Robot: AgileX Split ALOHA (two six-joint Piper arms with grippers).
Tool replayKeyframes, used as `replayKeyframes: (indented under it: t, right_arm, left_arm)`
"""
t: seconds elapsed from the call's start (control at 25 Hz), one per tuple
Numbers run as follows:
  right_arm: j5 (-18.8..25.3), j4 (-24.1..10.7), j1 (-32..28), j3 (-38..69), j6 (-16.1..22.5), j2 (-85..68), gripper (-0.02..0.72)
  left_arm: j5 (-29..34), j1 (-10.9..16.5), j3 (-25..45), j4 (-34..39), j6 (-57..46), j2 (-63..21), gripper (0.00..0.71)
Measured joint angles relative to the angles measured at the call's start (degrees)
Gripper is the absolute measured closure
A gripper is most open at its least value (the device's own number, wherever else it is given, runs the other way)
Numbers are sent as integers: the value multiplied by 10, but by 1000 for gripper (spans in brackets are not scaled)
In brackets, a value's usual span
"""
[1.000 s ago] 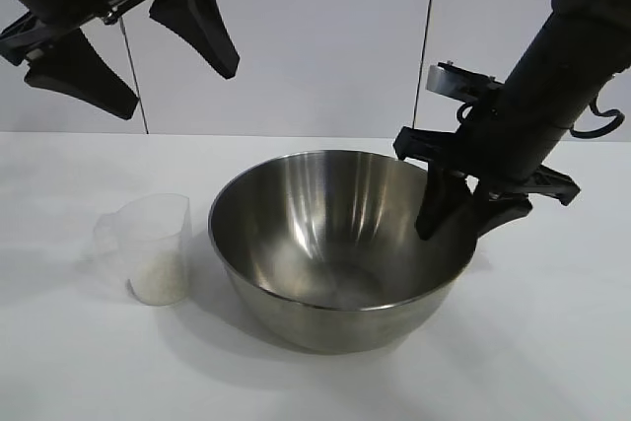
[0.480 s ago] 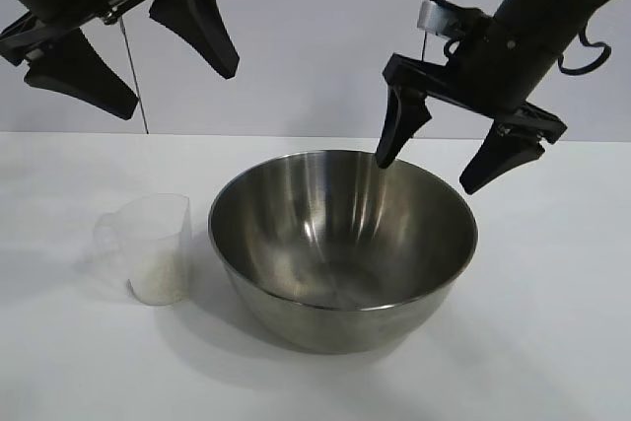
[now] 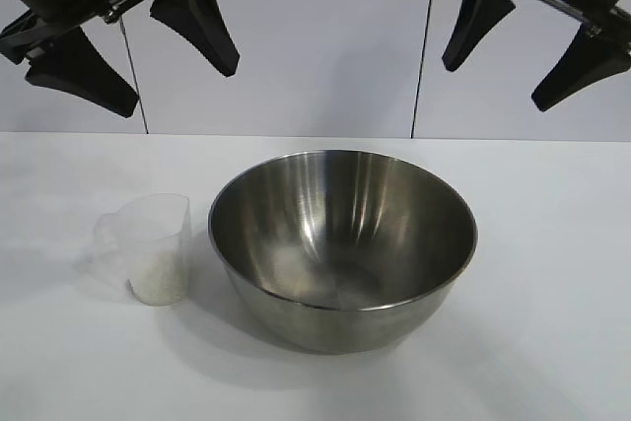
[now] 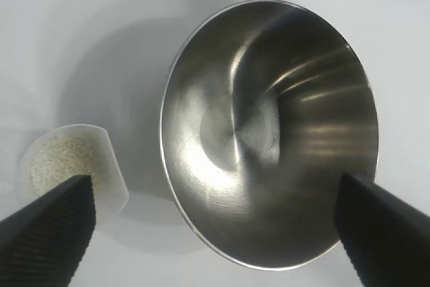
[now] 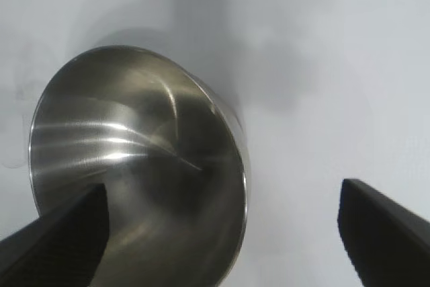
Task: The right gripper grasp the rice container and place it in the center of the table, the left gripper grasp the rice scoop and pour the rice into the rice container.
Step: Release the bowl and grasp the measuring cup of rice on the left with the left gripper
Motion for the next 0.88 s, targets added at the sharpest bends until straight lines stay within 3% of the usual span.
replayKeyframes:
  t: [0.16,0.88]
  right_arm:
    - [16,-4,-7,0,0,-4,63]
    - [15,-8,-7,0,-1,-4,63]
  left_arm:
    - [0,0,0,0,1,0,16]
    - [-28,0,0,0,68,0,16]
